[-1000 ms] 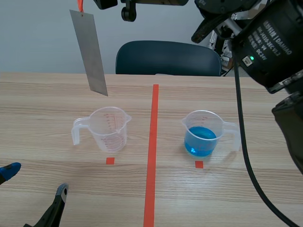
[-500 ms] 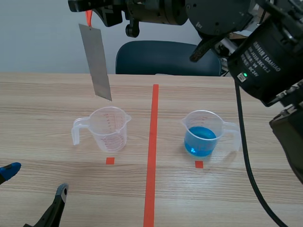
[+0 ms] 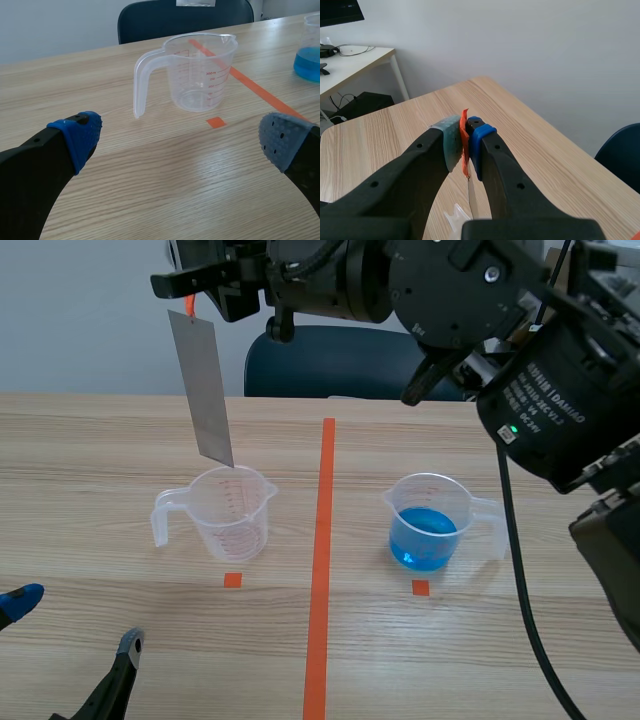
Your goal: Do the redox reaction experiment. put the plate into the left beaker
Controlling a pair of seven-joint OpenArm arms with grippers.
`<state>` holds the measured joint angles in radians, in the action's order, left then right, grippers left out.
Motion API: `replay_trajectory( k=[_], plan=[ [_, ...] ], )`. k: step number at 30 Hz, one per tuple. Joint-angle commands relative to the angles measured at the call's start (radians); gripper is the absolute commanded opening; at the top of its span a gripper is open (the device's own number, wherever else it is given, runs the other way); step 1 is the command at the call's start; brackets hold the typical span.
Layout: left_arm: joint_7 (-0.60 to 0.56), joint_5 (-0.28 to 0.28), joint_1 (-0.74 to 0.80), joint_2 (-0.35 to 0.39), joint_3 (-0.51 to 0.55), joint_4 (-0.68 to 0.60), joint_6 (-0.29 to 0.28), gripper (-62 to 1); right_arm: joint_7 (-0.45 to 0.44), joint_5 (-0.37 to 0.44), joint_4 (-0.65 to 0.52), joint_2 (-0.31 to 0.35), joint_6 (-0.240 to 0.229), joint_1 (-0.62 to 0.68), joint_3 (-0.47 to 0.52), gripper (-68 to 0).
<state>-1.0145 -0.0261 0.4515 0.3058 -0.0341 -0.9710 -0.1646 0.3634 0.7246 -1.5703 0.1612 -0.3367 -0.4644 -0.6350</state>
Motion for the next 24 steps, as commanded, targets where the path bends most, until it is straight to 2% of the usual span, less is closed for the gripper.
replay_trajectory(
  k=[1,7,24],
  plan=[
    [-0.013,-0.006,-0.003,0.011,0.001,-0.018,-0.002,1.4,-0.028,0.007,0.017,0.002,-0.005,-0.012,-0.001,-67.1],
    [-0.013,-0.006,-0.003,0.011,0.001,-0.018,-0.002,1.4,-0.053,0.007,0.064,0.002,-0.031,-0.012,-0.002,-67.1],
    [-0.013,-0.006,-0.003,0.011,0.001,-0.018,-0.002,1.4,-0.154,-0.019,0.194,-0.004,-0.031,-0.012,-0.068,-67.1]
  ],
)
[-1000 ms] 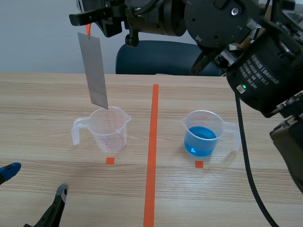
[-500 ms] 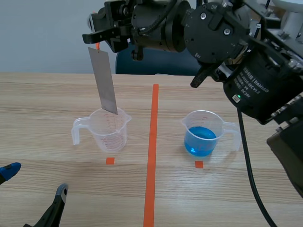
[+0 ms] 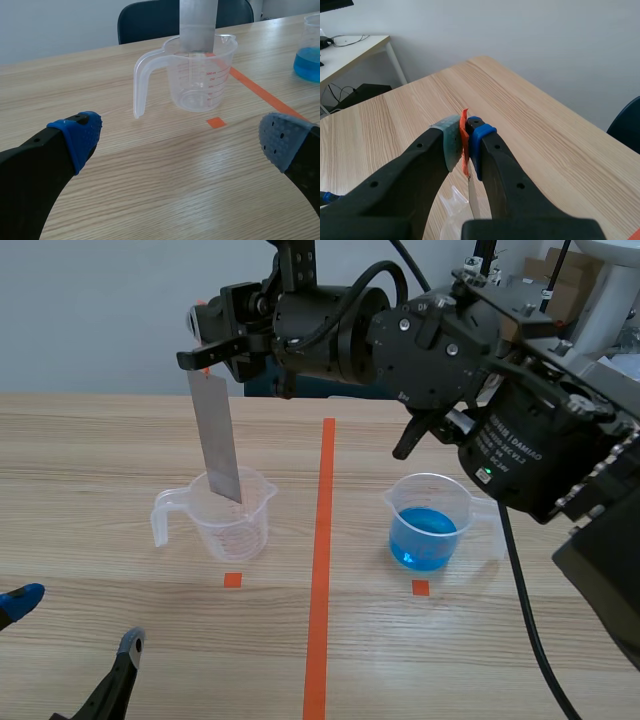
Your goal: Do the redox reaction experiment. put the plate into the left beaker
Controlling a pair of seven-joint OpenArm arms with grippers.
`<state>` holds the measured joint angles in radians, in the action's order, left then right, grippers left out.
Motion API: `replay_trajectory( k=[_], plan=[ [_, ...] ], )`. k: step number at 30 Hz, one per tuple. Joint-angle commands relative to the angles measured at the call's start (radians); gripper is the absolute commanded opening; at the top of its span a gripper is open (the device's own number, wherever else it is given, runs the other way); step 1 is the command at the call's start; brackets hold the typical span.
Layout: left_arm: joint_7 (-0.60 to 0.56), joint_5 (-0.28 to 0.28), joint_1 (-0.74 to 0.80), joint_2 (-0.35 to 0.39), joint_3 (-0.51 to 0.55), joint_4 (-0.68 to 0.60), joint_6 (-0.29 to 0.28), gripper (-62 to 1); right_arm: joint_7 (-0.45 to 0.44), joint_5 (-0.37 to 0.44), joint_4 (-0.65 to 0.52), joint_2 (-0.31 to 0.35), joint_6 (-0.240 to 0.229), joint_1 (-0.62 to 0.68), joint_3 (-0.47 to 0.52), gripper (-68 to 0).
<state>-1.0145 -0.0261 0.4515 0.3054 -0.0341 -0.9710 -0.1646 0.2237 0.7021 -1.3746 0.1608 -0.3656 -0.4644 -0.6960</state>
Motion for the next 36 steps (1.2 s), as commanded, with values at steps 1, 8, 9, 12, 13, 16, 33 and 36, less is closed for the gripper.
replay_trajectory(
  k=[1,8,9,12,13,16,33,36],
  plan=[
    [-0.013,-0.006,-0.003,0.011,0.001,-0.018,-0.002,1.4,-0.02,0.003,0.008,-0.006,-0.003,-0.012,-0.01,-67.1],
    [-0.013,-0.006,-0.003,0.011,0.001,-0.018,-0.002,1.4,-0.097,-0.023,0.062,-0.006,-0.018,-0.012,-0.054,-67.1],
    [-0.013,-0.006,-0.003,0.011,0.001,-0.018,-0.002,1.4,-0.103,-0.023,0.066,-0.006,-0.018,-0.012,-0.058,-67.1],
    [-0.013,-0.006,-0.003,0.011,0.001,-0.018,-0.002,1.4,-0.128,-0.023,0.081,-0.006,-0.017,-0.012,-0.07,-67.1],
    [-0.013,-0.006,-0.003,0.011,0.001,-0.018,-0.002,1.4,-0.135,-0.023,0.087,-0.006,-0.017,-0.012,-0.073,-67.1],
    [-0.013,-0.006,-0.003,0.011,0.001,-0.018,-0.002,1.4,-0.153,-0.024,0.103,-0.006,-0.017,-0.012,-0.083,-67.1],
    [-0.013,-0.006,-0.003,0.011,0.001,-0.018,-0.002,1.4,-0.231,-0.078,0.135,-0.006,-0.016,-0.005,-0.119,-67.1],
    [-0.013,-0.006,-0.003,0.011,0.001,-0.018,-0.002,1.4,-0.241,-0.087,0.142,-0.006,-0.016,-0.001,-0.119,-67.1]
  ],
)
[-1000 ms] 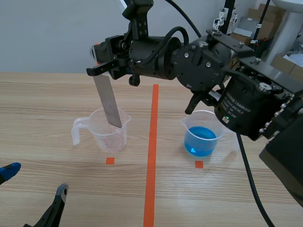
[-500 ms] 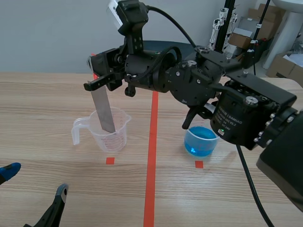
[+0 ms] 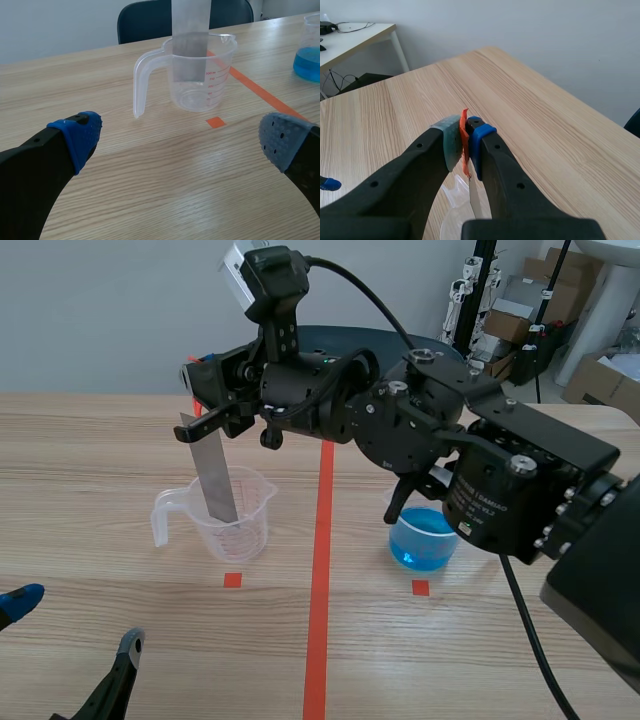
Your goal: Do the redox reaction experiment. put the plate into the left beaker
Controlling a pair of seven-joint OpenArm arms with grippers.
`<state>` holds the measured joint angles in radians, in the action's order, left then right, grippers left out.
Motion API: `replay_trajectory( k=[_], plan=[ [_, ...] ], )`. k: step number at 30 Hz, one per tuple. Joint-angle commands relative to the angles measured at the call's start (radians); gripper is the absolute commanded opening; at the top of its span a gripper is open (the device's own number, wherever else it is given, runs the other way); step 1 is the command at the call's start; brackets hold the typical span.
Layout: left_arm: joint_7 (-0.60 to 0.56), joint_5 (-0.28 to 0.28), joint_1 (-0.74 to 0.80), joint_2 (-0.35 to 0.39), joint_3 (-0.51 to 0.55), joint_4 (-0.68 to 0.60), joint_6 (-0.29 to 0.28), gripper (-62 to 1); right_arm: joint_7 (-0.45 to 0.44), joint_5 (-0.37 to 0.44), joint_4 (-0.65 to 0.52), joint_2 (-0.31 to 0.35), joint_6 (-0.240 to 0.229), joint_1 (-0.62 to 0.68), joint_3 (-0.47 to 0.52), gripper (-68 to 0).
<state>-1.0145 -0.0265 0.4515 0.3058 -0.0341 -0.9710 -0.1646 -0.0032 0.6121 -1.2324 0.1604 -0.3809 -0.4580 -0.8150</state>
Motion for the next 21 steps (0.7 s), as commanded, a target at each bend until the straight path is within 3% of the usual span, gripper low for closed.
replay_trajectory(
  k=[1,21],
  plan=[
    [-0.013,-0.005,-0.003,0.011,0.001,-0.018,-0.002,1.4,-0.014,0.0,0.0,-0.006,-0.001,-0.005,0.0,-67.1],
    [-0.013,-0.005,-0.003,0.011,0.001,-0.018,-0.002,1.4,-0.073,-0.016,0.053,-0.006,-0.002,-0.004,0.0,-67.1]
  ],
)
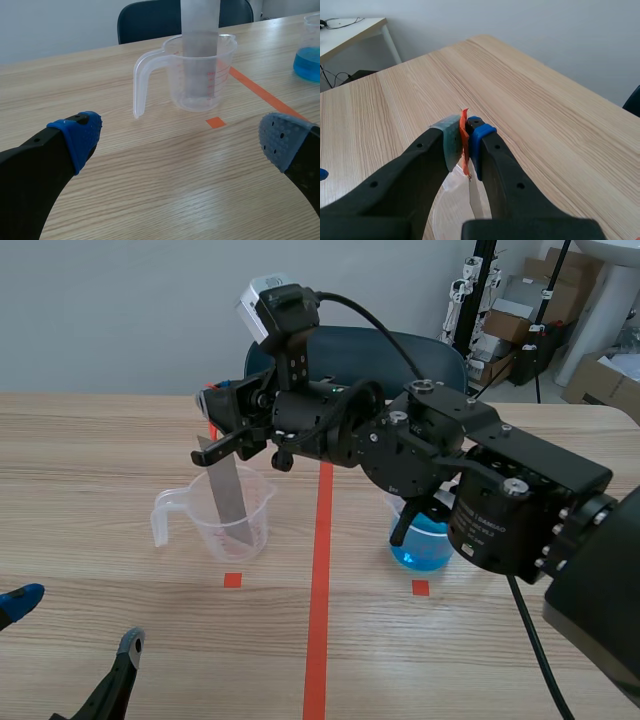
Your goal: Do the redox reaction experiment. put the plate into the left beaker
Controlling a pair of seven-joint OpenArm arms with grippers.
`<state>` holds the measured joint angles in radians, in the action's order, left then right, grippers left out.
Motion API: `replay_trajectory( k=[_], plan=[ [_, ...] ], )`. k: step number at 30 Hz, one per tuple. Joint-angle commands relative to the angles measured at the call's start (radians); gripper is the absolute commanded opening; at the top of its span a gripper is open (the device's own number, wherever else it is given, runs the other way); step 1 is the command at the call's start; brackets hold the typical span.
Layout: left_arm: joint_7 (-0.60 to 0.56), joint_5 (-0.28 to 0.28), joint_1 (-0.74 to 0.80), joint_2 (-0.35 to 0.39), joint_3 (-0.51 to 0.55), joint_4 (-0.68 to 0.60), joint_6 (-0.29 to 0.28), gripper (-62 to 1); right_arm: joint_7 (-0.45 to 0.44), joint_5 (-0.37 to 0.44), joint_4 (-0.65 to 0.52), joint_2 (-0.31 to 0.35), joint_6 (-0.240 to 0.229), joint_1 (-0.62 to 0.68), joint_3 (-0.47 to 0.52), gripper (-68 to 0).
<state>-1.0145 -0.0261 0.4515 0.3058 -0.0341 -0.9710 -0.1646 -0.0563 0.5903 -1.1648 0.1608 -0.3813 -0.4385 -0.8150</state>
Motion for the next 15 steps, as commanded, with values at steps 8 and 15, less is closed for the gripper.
replay_trajectory(
  k=[8,15],
  plan=[
    [-0.013,-0.006,-0.003,0.011,0.001,-0.018,-0.002,1.4,-0.037,-0.012,-0.014,-0.006,-0.001,-0.023,0.0,-67.1],
    [-0.013,-0.006,-0.003,0.011,0.001,-0.018,-0.002,1.4,-0.052,-0.026,-0.002,-0.006,-0.001,-0.021,-0.008,-67.1]
  ],
)
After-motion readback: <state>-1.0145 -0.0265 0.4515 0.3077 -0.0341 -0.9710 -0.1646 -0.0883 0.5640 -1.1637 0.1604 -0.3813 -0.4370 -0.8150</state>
